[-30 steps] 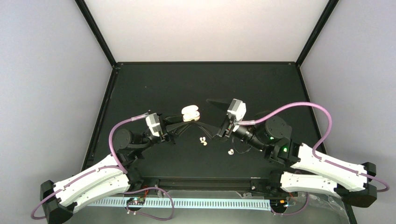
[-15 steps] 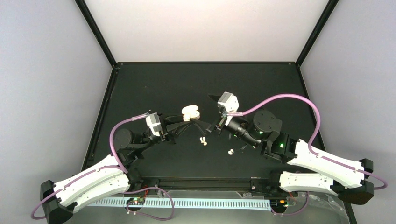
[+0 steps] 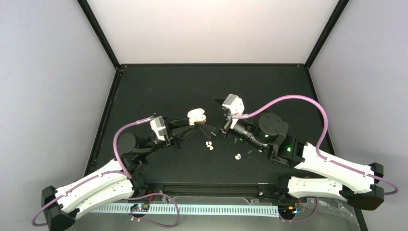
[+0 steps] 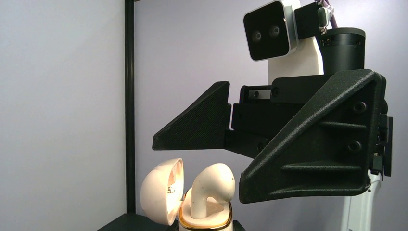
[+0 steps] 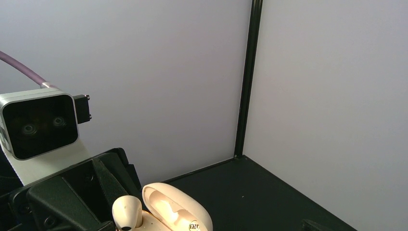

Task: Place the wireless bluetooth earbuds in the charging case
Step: Adjust the earbud with the charging case.

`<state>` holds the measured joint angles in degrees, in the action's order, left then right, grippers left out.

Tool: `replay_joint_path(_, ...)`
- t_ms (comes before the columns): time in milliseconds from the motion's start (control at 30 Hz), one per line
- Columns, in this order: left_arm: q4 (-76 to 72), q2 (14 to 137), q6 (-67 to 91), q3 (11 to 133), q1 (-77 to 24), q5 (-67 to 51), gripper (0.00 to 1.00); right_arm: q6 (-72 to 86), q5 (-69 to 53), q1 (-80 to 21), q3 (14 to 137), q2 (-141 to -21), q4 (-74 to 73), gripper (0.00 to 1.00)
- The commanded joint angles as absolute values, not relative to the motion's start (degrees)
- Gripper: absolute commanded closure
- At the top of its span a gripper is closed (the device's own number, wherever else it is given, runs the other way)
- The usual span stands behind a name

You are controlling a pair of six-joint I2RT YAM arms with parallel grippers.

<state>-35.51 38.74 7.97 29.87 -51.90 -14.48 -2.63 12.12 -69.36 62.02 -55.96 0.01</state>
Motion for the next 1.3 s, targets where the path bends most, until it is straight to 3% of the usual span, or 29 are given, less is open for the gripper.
replay_joint_path(0, -35.33, 38.5, 7.11, 30.85, -52.3, -14.51, 0.98, -2.39, 13.59, -69.39, 63.47, -56.29, 1.05, 0.0)
replay_joint_path(1100, -34.84, 36.25, 6.78, 29.74, -52.29, -12.82, 0.98, -0.45, 14.39, -68.27, 59.86, -51.38, 2.02, 0.0)
replay_joint_path(1267, -34.53, 35.7, 3.74, 29.84, -52.29, -17.1, 0.99, -0.16, 14.36, -68.2, 63.26, -53.58, -0.29, 0.0)
